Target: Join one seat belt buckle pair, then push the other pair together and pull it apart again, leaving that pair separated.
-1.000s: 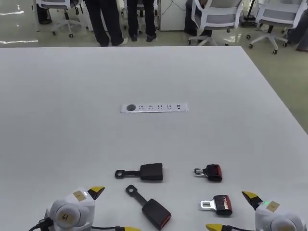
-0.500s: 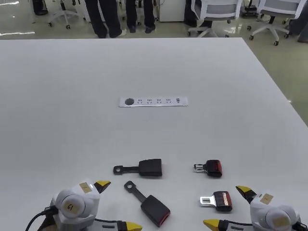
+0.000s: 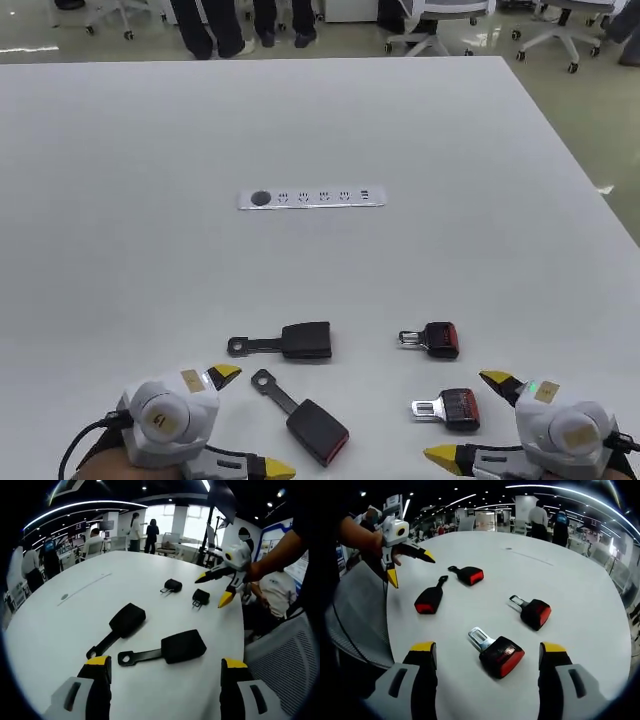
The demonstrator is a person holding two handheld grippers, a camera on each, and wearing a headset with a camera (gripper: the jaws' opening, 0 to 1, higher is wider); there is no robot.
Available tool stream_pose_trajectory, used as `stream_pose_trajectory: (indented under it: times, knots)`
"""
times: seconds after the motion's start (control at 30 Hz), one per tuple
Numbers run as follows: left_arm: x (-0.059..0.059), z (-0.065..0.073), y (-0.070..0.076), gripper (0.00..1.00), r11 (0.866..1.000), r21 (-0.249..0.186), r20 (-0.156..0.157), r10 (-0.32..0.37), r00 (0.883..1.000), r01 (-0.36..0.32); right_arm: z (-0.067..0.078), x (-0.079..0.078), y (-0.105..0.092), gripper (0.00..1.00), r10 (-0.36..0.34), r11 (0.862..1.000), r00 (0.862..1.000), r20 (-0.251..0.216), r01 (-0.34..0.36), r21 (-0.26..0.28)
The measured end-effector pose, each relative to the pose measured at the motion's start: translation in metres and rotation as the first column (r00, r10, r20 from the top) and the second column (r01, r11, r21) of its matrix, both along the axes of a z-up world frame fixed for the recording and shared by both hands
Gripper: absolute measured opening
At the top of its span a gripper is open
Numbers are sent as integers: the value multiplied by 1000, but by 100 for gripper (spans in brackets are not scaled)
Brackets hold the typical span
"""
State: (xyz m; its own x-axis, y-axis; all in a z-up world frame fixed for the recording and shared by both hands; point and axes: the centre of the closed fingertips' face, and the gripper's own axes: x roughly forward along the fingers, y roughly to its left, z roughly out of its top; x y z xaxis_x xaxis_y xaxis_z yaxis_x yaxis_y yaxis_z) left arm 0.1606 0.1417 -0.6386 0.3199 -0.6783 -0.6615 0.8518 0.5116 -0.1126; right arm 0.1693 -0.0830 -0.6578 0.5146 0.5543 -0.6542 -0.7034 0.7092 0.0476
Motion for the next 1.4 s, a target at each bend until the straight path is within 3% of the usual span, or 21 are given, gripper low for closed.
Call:
stream_pose_trajectory:
  times: [0.43,0.6,0.77,0.87,1.1,1.13,1.27,1.37,1.4]
  knots:
    - [-3,-7,-23,89,990,37,-26,-133,991,134,-6,0,6,80,100,995,993,-55,-99,25]
    - [-5,-12,-31,87,976,47,-42,-209,977,211,-12,1,5,80,133,991,988,-74,-132,26]
    - [-7,-19,-38,87,947,84,-38,-309,950,311,-15,1,3,78,159,987,983,-96,-157,28]
    - [-6,-22,-43,87,940,76,-52,-329,943,332,-19,3,0,76,180,984,978,-105,-178,21]
    - [-2,-29,-51,81,896,105,-49,-428,902,431,-24,3,0,75,211,978,969,-127,-210,21]
    - [-2,-31,-51,80,882,121,-48,-454,890,456,-24,3,-1,75,214,977,968,-128,-213,20]
    - [-3,-37,-53,78,850,145,-55,-504,862,507,-25,1,0,75,230,973,963,-141,-229,24]
    - [-4,-43,-52,75,809,173,-57,-561,826,562,-25,2,0,75,239,971,960,-146,-237,31]
    - [-4,-44,-52,74,803,176,-59,-569,820,570,-25,2,1,75,243,970,959,-148,-240,36]
